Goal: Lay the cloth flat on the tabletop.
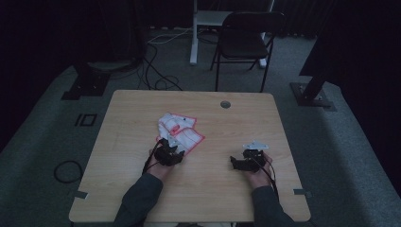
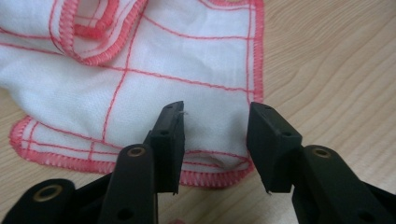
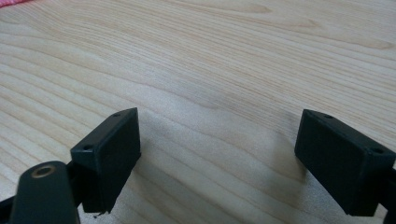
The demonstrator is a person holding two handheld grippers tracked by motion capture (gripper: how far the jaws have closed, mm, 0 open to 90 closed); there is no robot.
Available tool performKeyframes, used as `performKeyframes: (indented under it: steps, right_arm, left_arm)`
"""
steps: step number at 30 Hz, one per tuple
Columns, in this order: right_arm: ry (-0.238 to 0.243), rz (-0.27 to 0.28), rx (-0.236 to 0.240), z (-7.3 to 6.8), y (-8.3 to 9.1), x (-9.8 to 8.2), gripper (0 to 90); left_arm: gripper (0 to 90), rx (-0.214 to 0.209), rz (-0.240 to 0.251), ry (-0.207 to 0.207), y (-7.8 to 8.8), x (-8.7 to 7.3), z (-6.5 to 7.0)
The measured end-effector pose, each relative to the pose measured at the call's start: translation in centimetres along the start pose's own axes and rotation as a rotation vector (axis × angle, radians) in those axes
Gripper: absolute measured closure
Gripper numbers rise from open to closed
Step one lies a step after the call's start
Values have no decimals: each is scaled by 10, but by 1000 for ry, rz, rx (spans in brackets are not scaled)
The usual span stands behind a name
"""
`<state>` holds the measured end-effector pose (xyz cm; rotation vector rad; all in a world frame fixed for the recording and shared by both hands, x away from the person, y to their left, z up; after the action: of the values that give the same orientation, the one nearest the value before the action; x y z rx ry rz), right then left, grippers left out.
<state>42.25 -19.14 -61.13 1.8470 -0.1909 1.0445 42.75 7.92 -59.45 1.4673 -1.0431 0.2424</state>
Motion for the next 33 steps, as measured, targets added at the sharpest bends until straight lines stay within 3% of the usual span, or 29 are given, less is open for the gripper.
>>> performKeyframes:
  steps: [2, 5, 9, 14, 22, 23, 26, 29, 33]
  right_arm:
    - [0, 0, 0, 0, 0, 0, 142]
    - [0, 0, 0, 0, 0, 0, 142]
    - [0, 0, 0, 0, 0, 0, 142]
    - [2, -1, 3, -1, 0, 0, 143]
    - [10, 12, 10, -2, 2, 0, 258]
    - [6, 11, 7, -4, 3, 0, 320]
    - [8, 7, 8, -6, 4, 1, 363]
    - [13, 5, 24, -13, 4, 2, 412]
    - [57, 21, 63, -33, 2, 12, 458]
  left_arm:
    - [629, 7, -5, -5, -2, -1, 0]
    - [751, 8, -11, -14, -2, -1, 0]
    - [812, -3, -4, -17, 0, -1, 0]
    - [816, -19, 8, -13, 3, -3, 2]
    - [814, -37, 34, 0, 19, -19, 2]
    - [814, -39, 39, 3, 21, -22, 2]
    - [813, -42, 45, 9, 28, -30, -2]
    - [808, -43, 49, 15, 35, -39, -5]
    - [801, -34, 51, 31, 43, -50, -14]
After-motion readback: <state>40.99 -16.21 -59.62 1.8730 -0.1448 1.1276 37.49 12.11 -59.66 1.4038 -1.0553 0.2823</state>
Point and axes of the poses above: each handheld gripper's, and its own axes: y roughly backward along the jaws, x roughly out of its top, z roughly to its right, the point moved 9 cm from there along -y, roughly forward along the jaws, and after that the axes turned 13 degrees about x, right-handed, at the moved point
